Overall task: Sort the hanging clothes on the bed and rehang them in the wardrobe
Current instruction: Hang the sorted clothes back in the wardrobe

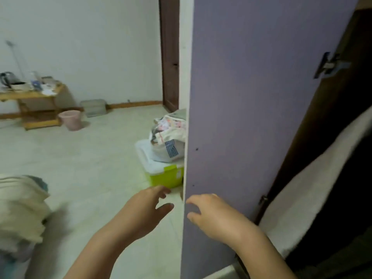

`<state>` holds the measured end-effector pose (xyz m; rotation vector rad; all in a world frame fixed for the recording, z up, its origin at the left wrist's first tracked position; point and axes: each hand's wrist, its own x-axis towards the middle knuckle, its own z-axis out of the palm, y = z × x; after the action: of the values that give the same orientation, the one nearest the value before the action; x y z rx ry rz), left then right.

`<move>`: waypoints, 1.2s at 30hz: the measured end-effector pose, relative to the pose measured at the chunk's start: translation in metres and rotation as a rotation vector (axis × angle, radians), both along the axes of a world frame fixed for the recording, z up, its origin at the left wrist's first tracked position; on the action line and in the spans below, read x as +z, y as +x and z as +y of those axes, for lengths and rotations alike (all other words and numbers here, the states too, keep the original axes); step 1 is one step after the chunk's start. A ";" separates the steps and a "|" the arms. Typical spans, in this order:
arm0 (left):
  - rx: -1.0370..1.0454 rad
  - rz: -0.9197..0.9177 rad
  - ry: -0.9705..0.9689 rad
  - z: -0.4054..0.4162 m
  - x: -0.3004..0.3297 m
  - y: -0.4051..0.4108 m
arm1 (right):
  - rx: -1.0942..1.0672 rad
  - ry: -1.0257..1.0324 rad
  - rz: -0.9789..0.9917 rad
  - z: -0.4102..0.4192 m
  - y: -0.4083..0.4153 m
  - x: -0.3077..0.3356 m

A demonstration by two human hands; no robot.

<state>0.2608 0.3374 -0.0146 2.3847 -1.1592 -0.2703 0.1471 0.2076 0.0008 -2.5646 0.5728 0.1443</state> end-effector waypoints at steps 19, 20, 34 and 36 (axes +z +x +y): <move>0.933 0.021 0.193 0.248 -0.033 0.097 | 0.853 -0.204 -0.039 0.181 0.246 -0.025; 0.982 0.042 0.171 0.254 -0.034 0.096 | 0.891 -0.213 -0.041 0.189 0.255 -0.025; 1.469 0.251 0.070 0.376 -0.055 0.073 | 1.312 -0.262 0.004 0.357 0.322 -0.052; 1.505 0.261 0.078 0.405 -0.057 0.073 | 1.345 -0.264 0.019 0.393 0.328 -0.054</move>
<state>0.3341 0.7428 -0.0711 2.4751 0.8647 -0.0758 0.4755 0.6004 -0.0536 -2.7212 -1.2643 0.5513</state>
